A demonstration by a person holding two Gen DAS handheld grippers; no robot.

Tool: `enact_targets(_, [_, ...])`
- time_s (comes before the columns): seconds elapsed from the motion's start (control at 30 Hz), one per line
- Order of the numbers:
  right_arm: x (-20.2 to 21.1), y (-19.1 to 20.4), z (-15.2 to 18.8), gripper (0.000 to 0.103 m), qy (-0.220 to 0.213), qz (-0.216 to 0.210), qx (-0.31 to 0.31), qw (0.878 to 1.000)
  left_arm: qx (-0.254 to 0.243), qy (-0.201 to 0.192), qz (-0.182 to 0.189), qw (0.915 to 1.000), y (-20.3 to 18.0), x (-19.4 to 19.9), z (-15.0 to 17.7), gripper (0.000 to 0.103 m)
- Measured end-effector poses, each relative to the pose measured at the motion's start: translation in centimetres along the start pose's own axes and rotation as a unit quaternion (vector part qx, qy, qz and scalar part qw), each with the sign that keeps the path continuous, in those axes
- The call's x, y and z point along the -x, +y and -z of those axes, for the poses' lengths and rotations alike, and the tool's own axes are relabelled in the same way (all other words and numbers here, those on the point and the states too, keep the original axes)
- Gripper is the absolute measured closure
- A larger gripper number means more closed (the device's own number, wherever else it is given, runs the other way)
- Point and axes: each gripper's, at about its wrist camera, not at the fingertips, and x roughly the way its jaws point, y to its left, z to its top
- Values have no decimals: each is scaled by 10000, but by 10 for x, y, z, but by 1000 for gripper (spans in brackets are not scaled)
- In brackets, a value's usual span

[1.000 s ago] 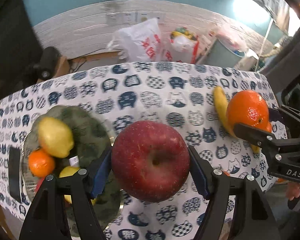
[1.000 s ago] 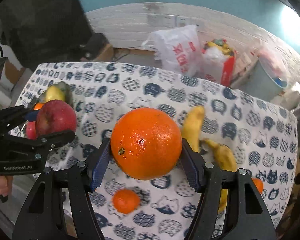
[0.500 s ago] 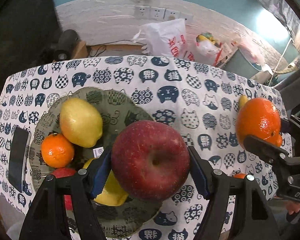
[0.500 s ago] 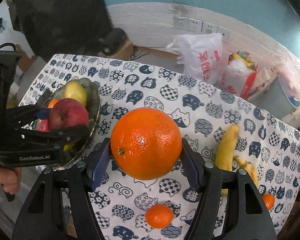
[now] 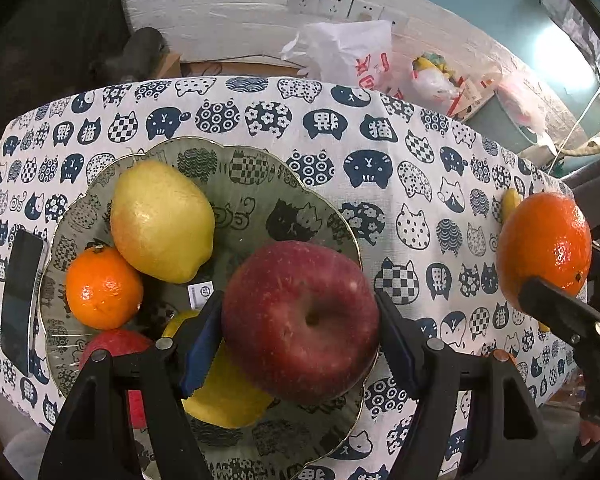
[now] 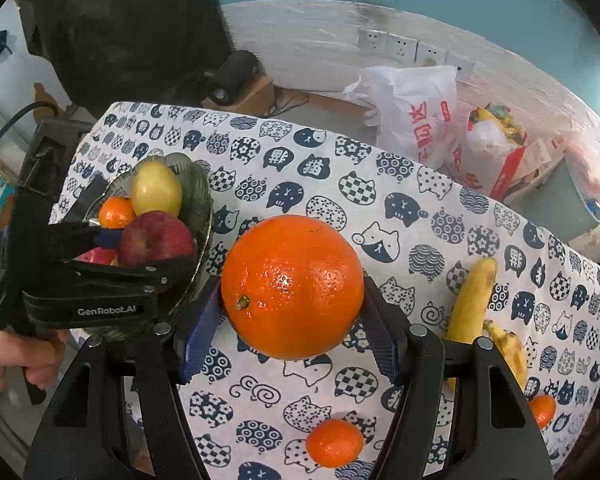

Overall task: Organize fruits
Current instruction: 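Place the red apple on the green plate with the left gripper, then lower the orange onto the plate and open the right gripper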

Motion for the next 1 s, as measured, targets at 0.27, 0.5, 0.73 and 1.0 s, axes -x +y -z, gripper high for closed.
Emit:
enact_targets(0.27, [-4, 10, -3, 36, 25, -56, 91, 9999, 82, -242, -30, 9997, 7, 18, 0, 29])
enact_targets(0.5, [-8, 27, -5, 36, 56, -149, 210, 9997, 297, -253, -57, 9992, 26, 34, 15, 29])
enact_targets(0.73, [-16, 63, -9, 36, 85, -333, 516, 9981, 497, -335, -111, 9981, 54, 54, 36, 29])
enact_targets(1.0, [-36, 101, -10, 36, 191, -399, 906, 9949, 754, -332, -213, 9964, 86, 65, 59, 29])
